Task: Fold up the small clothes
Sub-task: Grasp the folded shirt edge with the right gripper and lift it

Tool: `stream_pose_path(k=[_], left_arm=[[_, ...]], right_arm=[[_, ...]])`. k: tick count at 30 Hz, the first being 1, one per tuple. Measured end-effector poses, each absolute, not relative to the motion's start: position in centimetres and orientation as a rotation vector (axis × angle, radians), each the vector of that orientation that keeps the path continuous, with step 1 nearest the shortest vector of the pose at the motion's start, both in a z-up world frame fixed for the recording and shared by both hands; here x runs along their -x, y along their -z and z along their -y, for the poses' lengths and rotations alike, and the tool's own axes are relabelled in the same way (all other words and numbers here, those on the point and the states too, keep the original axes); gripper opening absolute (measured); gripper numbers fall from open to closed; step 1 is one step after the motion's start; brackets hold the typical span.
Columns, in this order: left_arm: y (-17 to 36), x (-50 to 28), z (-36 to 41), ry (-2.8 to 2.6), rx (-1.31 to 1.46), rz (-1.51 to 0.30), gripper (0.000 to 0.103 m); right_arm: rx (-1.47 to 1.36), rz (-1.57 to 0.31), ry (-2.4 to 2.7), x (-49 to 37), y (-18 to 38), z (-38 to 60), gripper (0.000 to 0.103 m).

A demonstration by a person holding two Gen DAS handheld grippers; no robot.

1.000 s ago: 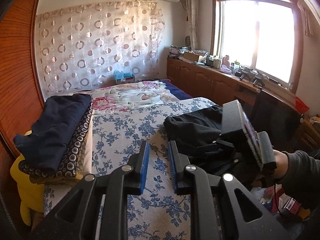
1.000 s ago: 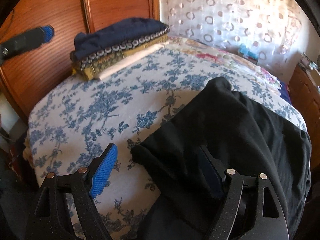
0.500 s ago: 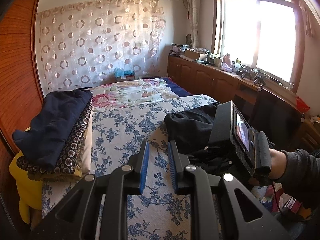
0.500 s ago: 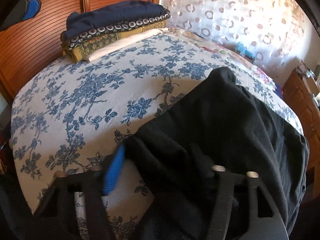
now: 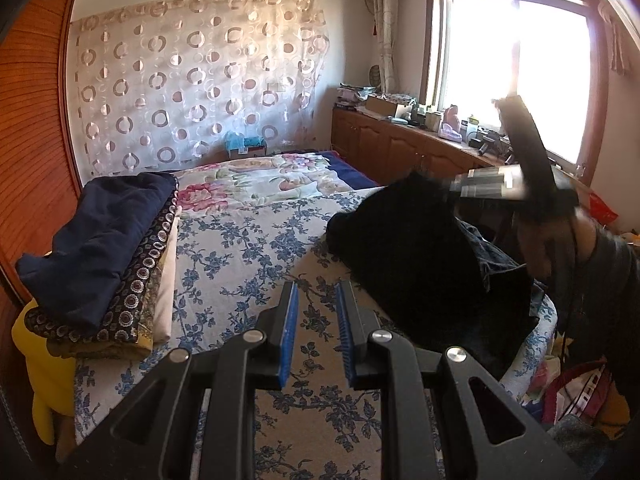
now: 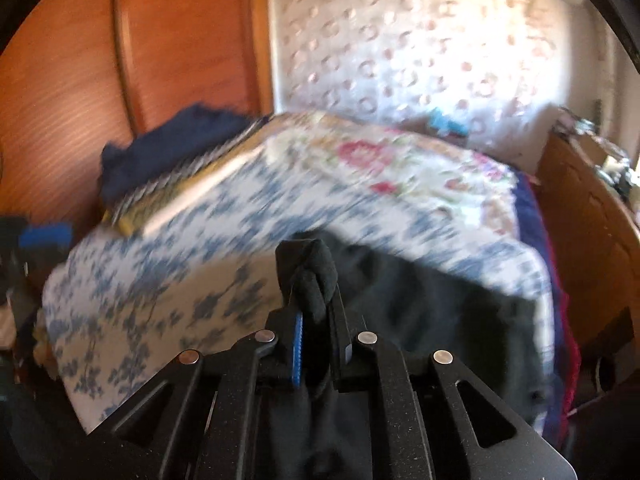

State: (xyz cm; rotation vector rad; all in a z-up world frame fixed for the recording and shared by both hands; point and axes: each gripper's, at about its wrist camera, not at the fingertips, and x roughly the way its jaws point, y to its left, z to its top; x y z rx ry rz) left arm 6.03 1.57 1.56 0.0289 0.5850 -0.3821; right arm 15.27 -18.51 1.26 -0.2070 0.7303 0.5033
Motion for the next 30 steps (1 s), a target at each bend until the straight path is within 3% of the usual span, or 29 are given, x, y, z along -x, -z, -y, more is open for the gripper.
stream_pose_path(k=[6,13,15,17,27,30], left_arm=[[-1.3,-6.2,-1.3,0.388,-0.032,-0.588,0.018],[-0.6,-6.5,-0.4,0.403,-0.035,-0.608,0.018],[-0.4,-6.7,0.0,0.412,-0.041,-0.615,0.018],[-0.1,-6.8,0.7,0.421,-0.049,-0.621,0.018],[1.2,-7.3,3.7,0.460,-0.053,-0.637,0.018],[1.6,-7.5,4.9,0.466,-0.063,-0.648,0.018]], right_arm=[[0.228,-0.676,-0.338,-19.2,-5.0,23.6,0.007],[0.230,-0.750,-0.139,-24.6,-3.8,27.9,0.007],[0.246,-0.805,-0.091,-25.7,-2.6,28.9,0.015],[0.247,-0.819,-0.048,-25.5,-2.1,30.1,0.034],[0.172,-0.763,-0.214,-12.5,-1.4,31.6,0.037],[0.142,-0.765,-0.255,-8.8,-0.2,31.0,0.047]])
